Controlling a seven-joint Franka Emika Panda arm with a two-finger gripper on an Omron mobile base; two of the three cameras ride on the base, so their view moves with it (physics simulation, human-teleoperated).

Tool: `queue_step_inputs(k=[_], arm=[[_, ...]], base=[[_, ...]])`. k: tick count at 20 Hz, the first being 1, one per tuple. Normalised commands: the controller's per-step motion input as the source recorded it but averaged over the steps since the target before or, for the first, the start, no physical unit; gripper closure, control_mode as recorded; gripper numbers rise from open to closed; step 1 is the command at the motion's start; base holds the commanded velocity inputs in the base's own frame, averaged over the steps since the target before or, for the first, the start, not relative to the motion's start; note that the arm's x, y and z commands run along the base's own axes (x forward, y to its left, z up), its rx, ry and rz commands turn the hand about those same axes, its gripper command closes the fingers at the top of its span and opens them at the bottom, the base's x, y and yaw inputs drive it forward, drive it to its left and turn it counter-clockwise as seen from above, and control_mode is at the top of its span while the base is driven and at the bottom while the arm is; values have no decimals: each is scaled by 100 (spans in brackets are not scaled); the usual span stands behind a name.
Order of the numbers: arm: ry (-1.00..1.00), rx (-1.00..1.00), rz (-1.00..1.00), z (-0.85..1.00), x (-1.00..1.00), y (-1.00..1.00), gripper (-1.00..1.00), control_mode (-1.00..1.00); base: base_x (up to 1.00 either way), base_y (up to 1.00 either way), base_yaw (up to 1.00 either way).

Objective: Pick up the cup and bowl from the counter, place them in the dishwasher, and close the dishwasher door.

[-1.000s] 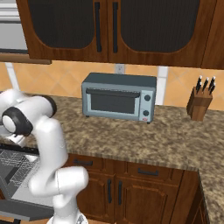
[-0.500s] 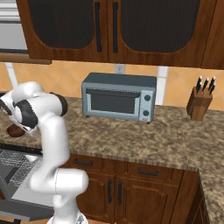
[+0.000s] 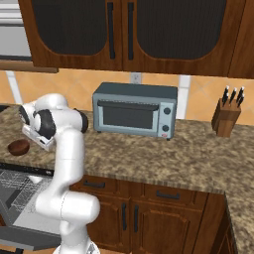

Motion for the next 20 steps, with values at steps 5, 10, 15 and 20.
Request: queue_step_inputs(k=[5, 10, 15, 20], arm=[[1, -33, 4, 31, 39, 73, -100, -100], [0, -30, 7, 32, 21, 59, -100, -100], [7, -14, 7, 3, 1, 8, -100, -100], [1, -12, 2, 10, 0, 9, -100, -100]], base=[[0, 0, 0], [0, 0, 0], [0, 0, 0], [0, 0, 0]])
